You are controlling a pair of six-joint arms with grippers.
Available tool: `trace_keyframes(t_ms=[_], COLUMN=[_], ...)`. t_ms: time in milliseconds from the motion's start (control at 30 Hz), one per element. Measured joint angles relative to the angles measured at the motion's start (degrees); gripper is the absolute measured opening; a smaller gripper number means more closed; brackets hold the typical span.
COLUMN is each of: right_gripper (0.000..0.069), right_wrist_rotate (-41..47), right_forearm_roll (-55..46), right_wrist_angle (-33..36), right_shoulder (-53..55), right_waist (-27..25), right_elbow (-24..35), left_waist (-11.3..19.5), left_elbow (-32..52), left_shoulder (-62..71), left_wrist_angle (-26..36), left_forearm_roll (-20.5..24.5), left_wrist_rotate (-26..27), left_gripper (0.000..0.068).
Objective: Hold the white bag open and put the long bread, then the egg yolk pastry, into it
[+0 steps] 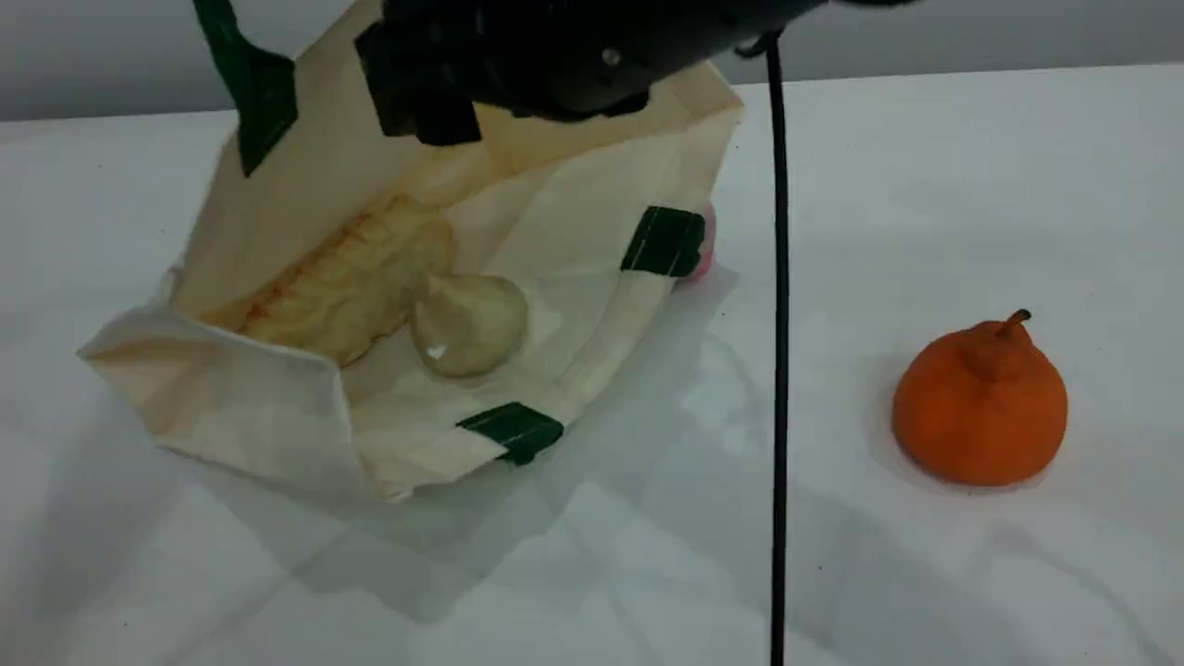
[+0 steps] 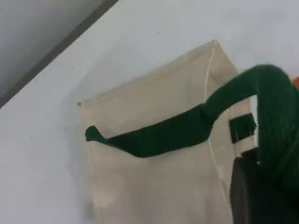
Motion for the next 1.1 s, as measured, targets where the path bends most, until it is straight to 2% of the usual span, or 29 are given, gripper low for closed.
trace_keyframes(t_ms=[100, 233, 367, 633, 800, 900, 1000, 1100], right_gripper=[0.0643, 0.0619, 0.0592, 0.0589, 0.0589, 0.0589, 0.0589, 0.0589], right_wrist_rotate=[-4.2, -7.0, -8.0, -8.0, -8.0, -8.0, -8.0, -8.0], right_forearm_roll=[-0.1, -0.1, -1.6, -3.1, -4.6, -4.8, -4.8, -5.4], right_wrist_angle=[4.9, 10.4, 14.3, 28.4, 31.0, 32.1, 33.1, 36.7], right_shoulder=[-3.1, -8.5, -13.9, -21.9, -23.9, -23.9, -23.8, -23.8], right_waist=[-0.1, -1.3, -5.7, -18.0, -20.7, -20.7, -20.7, -20.7], right_elbow=[0.0, 0.0, -0.1, -3.6, -3.6, -3.6, -4.5, -6.3], left_waist=[0.0, 0.0, 0.0, 0.0, 0.0, 0.0, 0.0, 0.0], left_elbow=[0.0, 0.0, 0.0, 0.0, 0.0, 0.0, 0.0, 0.0], left_shoulder=[0.0, 0.0, 0.0, 0.0, 0.0, 0.0, -0.1, -0.1], left_wrist_angle=[0.0, 0.0, 0.0, 0.0, 0.0, 0.0, -0.3, -0.1], left_forearm_roll=[0.1, 0.1, 0.1, 0.1, 0.0, 0.0, 0.0, 0.1], left_wrist_rotate=[-0.7, -2.7, -2.7, -2.4, -2.4, -2.1, -2.0, -2.0], left_gripper=[0.0071, 0.0071, 0.0071, 0.0071, 0.0084, 0.0143, 0.0267, 0.0419])
